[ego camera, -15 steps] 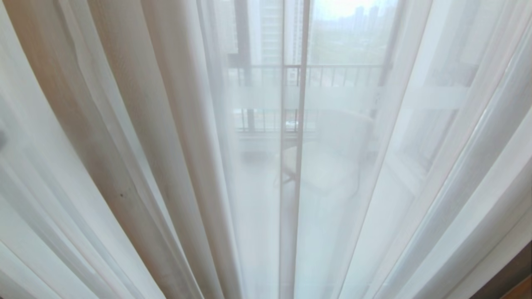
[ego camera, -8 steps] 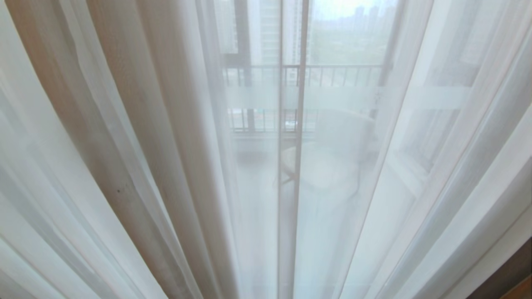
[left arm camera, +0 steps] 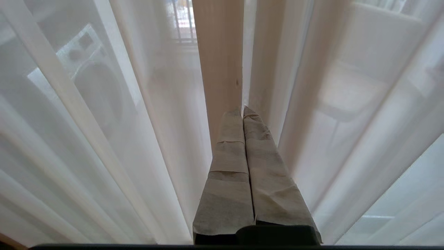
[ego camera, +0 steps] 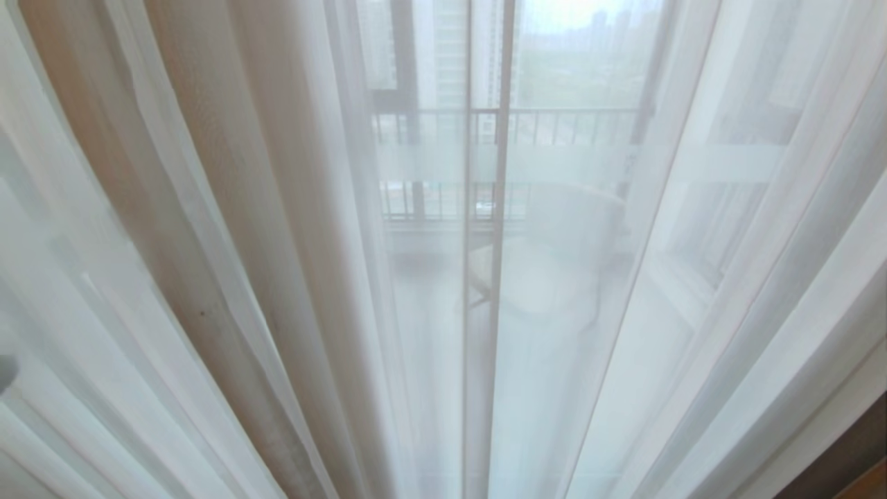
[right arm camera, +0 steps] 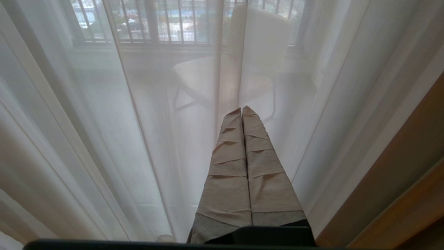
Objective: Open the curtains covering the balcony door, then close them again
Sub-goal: Close the inner curtains on both sides
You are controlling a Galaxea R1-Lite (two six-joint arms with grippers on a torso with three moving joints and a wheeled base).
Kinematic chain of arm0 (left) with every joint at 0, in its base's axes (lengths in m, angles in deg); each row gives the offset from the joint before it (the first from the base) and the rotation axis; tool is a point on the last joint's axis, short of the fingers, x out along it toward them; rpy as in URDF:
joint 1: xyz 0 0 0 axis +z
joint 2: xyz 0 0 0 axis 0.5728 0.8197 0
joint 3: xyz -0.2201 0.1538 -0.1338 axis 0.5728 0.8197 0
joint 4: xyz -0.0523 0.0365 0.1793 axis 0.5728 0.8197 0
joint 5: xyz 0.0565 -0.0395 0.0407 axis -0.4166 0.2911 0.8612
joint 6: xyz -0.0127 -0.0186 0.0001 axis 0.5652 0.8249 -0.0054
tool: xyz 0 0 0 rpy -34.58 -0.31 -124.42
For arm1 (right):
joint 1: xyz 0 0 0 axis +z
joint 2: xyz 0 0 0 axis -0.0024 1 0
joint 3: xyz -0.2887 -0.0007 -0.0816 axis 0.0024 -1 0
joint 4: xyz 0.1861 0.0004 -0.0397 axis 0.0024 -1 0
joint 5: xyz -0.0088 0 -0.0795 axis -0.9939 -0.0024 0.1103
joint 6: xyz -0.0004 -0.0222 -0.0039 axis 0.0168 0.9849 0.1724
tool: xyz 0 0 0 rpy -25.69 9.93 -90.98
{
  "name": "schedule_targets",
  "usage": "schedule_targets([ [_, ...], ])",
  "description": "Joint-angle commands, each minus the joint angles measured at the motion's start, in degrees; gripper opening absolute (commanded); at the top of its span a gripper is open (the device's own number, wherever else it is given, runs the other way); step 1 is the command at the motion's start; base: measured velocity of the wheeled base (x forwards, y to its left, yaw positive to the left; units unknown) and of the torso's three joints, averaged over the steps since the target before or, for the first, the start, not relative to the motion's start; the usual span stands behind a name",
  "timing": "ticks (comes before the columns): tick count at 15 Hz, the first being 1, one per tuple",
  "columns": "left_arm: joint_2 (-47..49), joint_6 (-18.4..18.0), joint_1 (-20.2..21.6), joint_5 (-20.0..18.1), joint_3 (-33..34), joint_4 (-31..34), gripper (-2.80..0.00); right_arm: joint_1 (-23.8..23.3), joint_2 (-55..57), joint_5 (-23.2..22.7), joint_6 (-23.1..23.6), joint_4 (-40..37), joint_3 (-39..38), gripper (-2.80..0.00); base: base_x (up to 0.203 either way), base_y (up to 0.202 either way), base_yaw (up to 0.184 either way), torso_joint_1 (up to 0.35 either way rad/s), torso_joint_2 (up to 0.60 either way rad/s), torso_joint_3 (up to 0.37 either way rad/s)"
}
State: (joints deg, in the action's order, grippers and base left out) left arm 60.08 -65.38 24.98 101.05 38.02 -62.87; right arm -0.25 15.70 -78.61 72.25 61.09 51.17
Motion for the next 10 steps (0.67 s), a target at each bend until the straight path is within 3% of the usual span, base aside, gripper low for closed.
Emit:
schedule_targets([
  [1, -3.7, 2.3, 4.9, -5.6, 5.6, 0.0, -2.8, 0.0, 0.1, 0.0, 0.0, 0.0, 0.0, -2.8, 0.0, 0.0, 0.0, 0.0, 0.0, 0.0],
  [3, -8.5, 3.1, 10.0, -11.5, 9.6, 0.1, -2.8, 0.0, 0.1, 0.0, 0.1, 0.0, 0.0, -2.8, 0.0, 0.0, 0.0, 0.0, 0.0, 0.0],
  [5, -14.8, 3.2, 12.0, -15.0, 14.2, 0.3, -2.8, 0.0, 0.1, 0.0, 0.0, 0.0, 0.0, -2.8, 0.0, 0.0, 0.0, 0.0, 0.0, 0.0],
  [10, -23.7, 0.5, 10.7, -15.4, 21.7, 1.4, -2.8, 0.0, 0.1, 0.0, 0.0, 0.0, 0.0, -2.8, 0.0, 0.0, 0.0, 0.0, 0.0, 0.0],
])
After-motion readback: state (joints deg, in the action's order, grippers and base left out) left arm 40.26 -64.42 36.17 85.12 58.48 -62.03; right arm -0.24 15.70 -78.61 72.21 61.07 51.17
